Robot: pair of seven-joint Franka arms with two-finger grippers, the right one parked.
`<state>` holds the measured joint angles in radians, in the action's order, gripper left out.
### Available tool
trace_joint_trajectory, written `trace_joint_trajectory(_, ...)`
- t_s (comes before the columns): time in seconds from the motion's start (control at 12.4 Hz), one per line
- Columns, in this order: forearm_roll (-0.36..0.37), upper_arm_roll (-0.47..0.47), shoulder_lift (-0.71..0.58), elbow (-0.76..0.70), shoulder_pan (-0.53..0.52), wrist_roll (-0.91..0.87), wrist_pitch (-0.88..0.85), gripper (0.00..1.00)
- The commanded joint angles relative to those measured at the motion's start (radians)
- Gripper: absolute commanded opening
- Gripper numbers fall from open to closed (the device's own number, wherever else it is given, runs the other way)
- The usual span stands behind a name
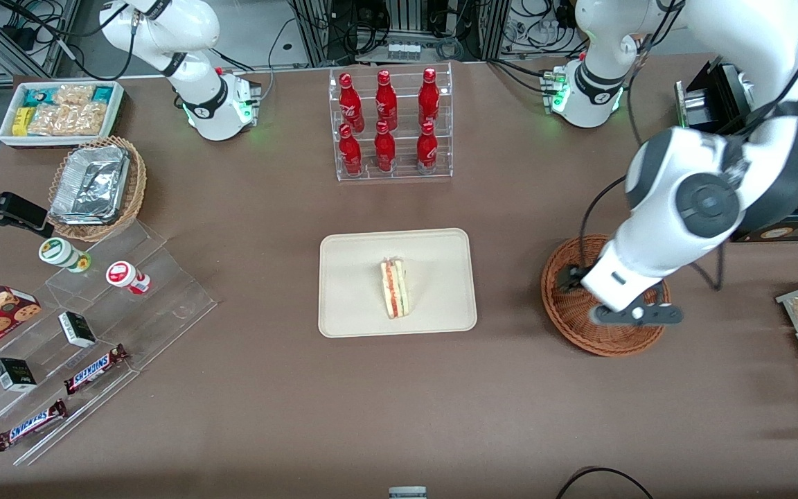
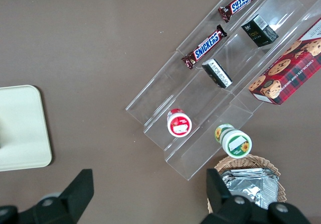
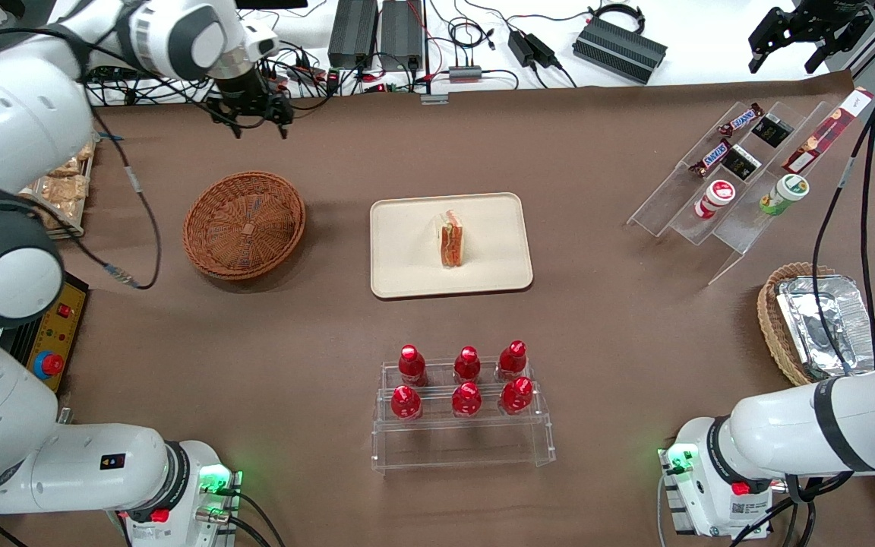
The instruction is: Place sandwich from basket to tray
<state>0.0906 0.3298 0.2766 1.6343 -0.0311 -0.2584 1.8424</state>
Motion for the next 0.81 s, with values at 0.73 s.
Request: trace_joint_trajectory(0.73, -0.086, -0.276, -0.342, 0.044, 0.010, 0.346, -0.417, 1.00)
